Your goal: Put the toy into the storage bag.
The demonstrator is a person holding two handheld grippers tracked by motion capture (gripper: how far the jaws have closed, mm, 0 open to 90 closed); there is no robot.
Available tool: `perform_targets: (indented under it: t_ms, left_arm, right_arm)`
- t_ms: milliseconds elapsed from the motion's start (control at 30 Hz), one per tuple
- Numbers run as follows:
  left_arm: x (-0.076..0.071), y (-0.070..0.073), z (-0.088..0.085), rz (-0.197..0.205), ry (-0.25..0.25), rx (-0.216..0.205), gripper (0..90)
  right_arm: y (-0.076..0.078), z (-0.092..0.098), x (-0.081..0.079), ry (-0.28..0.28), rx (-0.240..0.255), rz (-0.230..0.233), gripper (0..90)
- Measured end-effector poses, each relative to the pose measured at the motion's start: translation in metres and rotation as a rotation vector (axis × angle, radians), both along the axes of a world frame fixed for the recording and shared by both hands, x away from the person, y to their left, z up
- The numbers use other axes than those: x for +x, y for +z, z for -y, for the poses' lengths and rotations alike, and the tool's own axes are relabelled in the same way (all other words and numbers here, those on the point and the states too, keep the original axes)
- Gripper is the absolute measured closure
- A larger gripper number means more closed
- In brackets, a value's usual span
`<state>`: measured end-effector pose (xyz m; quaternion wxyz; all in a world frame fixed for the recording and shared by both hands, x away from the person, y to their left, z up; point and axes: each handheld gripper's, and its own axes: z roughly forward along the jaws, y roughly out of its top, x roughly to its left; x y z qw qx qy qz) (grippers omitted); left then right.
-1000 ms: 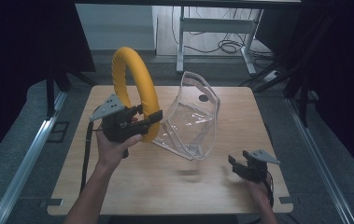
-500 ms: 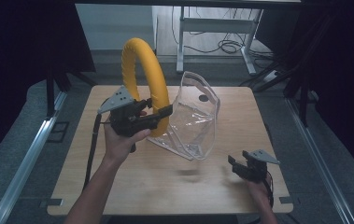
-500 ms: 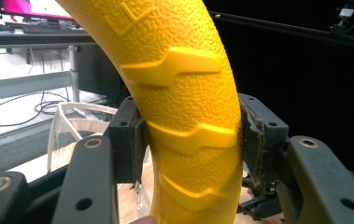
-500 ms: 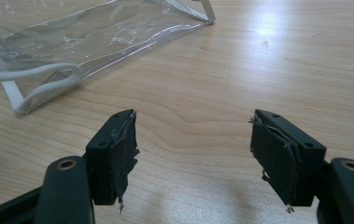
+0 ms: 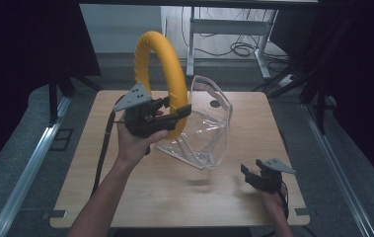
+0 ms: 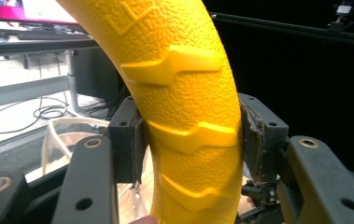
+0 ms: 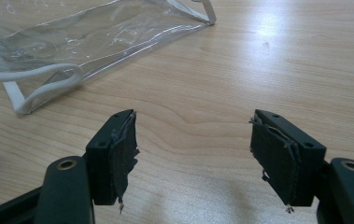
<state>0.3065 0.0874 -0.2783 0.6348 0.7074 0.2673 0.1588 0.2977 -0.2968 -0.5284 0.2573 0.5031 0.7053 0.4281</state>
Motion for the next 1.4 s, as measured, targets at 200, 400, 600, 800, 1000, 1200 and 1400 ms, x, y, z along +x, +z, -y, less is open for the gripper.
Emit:
perform_targets:
  t_ms: [200, 400, 600, 800, 1000, 1200, 1400]
  left_arm:
    - [0.002, 0.006, 0.016, 0.011, -0.032, -0.001, 48.1]
    - [0.003, 0.008, 0.029, 0.017, -0.048, -0.002, 48.1]
    - [0.003, 0.012, 0.040, 0.026, -0.071, -0.003, 48.1]
    - [0.008, 0.012, 0.049, 0.017, -0.079, -0.005, 48.1]
    - [0.009, 0.012, 0.059, 0.023, -0.082, 0.005, 48.0]
    - [0.008, 0.016, 0.064, 0.032, -0.091, -0.002, 48.1]
    - [0.010, 0.013, 0.073, 0.022, -0.109, 0.010, 48.1]
  right_arm:
    - [0.000, 0.001, 0.000, 0.000, 0.001, -0.001, 32.0]
    - [0.000, 0.001, 0.000, -0.001, 0.004, -0.003, 32.0]
    - [0.000, 0.001, 0.000, -0.001, 0.003, -0.002, 32.0]
    - [0.000, 0.001, 0.000, -0.001, 0.003, -0.003, 32.0]
    - [0.000, 0.001, 0.001, -0.005, 0.002, 0.003, 32.0]
    - [0.000, 0.001, 0.000, -0.002, 0.003, 0.001, 32.0]
    - [0.000, 0.001, 0.000, -0.002, 0.003, 0.002, 32.0]
